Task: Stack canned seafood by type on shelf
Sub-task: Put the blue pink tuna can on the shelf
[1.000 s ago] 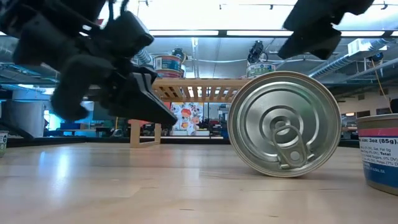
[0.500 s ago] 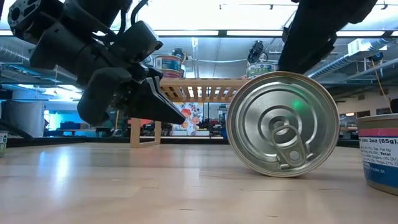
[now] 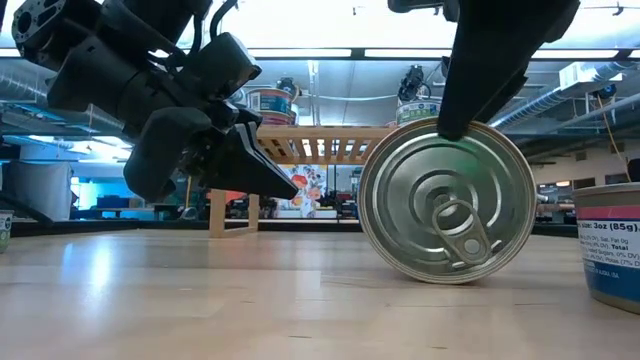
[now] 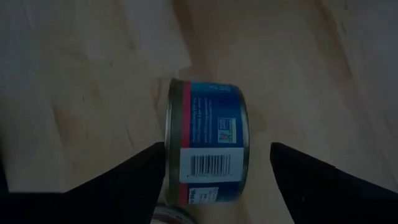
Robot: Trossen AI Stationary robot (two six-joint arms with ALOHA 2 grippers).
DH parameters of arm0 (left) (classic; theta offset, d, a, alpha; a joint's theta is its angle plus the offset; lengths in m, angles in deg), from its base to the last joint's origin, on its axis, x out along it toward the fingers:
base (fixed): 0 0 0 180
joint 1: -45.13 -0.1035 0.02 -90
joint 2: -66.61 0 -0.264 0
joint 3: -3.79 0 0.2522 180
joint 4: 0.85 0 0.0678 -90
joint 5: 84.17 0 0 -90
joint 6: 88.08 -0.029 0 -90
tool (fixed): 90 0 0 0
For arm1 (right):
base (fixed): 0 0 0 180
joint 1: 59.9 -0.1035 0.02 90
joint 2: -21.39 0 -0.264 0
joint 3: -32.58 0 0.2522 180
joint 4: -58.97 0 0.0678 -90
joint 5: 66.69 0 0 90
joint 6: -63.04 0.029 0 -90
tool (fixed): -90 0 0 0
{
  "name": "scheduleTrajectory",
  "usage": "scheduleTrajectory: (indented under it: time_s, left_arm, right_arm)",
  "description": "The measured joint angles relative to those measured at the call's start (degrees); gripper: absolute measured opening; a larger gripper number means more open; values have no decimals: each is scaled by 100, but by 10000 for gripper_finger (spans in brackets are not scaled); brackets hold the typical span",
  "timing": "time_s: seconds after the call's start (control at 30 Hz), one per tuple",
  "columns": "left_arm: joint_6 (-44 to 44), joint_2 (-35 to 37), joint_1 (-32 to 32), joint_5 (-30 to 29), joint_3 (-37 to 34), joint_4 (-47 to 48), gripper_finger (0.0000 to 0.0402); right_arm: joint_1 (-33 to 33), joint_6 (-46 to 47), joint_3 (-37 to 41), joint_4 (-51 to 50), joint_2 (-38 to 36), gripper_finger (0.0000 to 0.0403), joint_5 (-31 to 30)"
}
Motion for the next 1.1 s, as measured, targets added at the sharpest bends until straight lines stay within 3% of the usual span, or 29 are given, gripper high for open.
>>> scheduleTrajectory:
  time_s: [0.83,0.97,1.1]
  left_arm:
    - [11,0,0,-2,0,-11,8]
    - [13,0,0,-2,0,-39,8]
    - [13,0,1,-2,0,-39,8]
  right_arm:
    - [98,-426,-4,15,-7,152,410]
    - [100,-435,-4,23,-7,148,345]
    - [100,-615,-5,14,-7,171,301]
